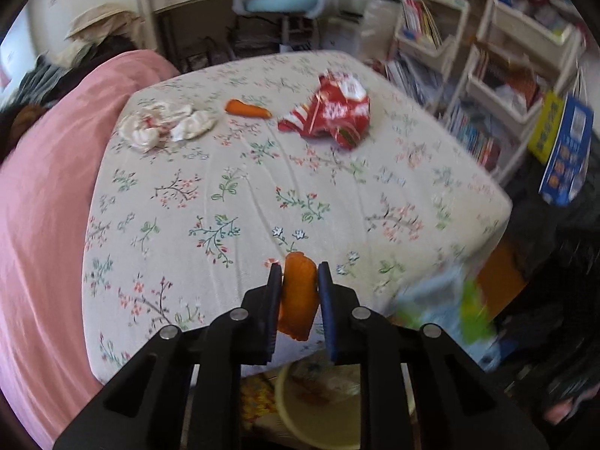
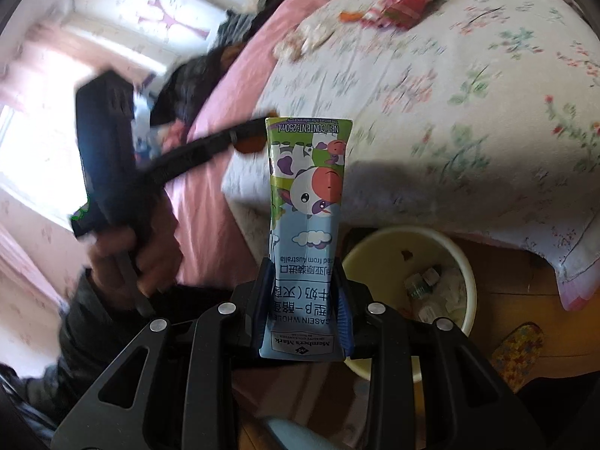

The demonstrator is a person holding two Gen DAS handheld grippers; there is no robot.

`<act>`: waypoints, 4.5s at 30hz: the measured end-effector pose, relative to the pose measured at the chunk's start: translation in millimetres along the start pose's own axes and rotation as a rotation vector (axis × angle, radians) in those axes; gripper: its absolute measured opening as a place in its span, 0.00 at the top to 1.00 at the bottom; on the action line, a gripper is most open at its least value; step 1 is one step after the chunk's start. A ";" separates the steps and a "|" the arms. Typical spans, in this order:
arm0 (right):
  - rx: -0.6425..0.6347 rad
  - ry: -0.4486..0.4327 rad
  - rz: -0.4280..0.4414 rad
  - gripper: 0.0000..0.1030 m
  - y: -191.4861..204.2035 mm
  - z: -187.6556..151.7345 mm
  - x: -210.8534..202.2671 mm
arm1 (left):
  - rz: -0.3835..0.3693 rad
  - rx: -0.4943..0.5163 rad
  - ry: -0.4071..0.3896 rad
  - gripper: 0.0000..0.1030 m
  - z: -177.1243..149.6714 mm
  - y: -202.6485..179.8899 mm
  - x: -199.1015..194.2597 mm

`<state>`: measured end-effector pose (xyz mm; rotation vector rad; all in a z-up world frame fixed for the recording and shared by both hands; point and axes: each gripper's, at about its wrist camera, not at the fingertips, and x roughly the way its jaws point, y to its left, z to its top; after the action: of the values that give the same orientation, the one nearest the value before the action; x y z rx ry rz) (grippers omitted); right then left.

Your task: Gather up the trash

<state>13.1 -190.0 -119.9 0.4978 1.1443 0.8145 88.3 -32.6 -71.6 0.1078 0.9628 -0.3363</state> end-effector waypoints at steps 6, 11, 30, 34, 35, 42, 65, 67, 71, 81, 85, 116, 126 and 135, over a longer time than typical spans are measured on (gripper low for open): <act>-0.092 0.119 -0.156 0.72 8.6 -17.2 28.7 | -0.043 -0.079 -0.030 0.81 -23.2 -14.2 -21.2; -0.005 0.109 -0.221 0.69 -8.4 -15.1 25.6 | -0.036 -0.117 0.018 0.81 -50.8 -30.7 -21.3; -0.004 -0.228 -0.400 0.47 -11.2 6.3 -22.9 | 0.151 -0.226 0.037 0.24 -79.9 -38.5 -18.6; -0.033 -0.232 -0.449 0.47 -7.0 7.1 -14.9 | 0.234 -0.283 -0.066 0.15 -77.4 -25.8 -35.2; -0.039 -0.235 -0.458 0.47 -5.3 7.2 -12.4 | 0.248 -0.288 -0.081 0.15 -75.6 -24.5 -37.4; -0.138 -0.275 -0.518 0.35 20.3 8.5 4.2 | 0.365 -0.295 -0.207 0.09 -70.9 -21.2 -61.0; -0.353 -0.216 -0.654 0.24 83.5 -2.9 30.9 | 0.301 -0.536 -0.233 0.08 -86.5 17.1 -81.2; -0.358 -0.207 -0.664 0.24 82.9 -3.6 32.8 | 0.305 -0.536 -0.231 0.08 -86.7 17.5 -80.8; -0.338 -0.195 -0.665 0.24 77.5 -0.8 33.4 | 0.317 -0.527 -0.209 0.08 -85.1 17.7 -75.2; -0.327 -0.196 -0.711 0.18 76.9 2.0 31.4 | 0.343 -0.498 -0.170 0.08 -84.9 15.0 -66.9; -0.326 -0.201 -0.697 0.17 79.6 2.6 28.4 | 0.351 -0.489 -0.164 0.08 -84.8 14.0 -65.7; -0.379 -0.258 -0.653 0.14 80.9 1.1 38.1 | 0.377 -0.469 -0.204 0.08 -82.3 11.3 -73.0; -0.375 -0.257 -0.650 0.14 80.6 1.1 38.2 | 0.386 -0.458 -0.189 0.08 -82.9 9.9 -70.5; -0.377 -0.255 -0.648 0.14 80.6 1.4 40.3 | 0.391 -0.454 -0.178 0.08 -82.7 9.4 -69.1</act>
<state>-3.2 -108.2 -85.5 -0.0917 0.8116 0.3674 -9.8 12.0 -62.6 -0.1461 0.7991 0.2328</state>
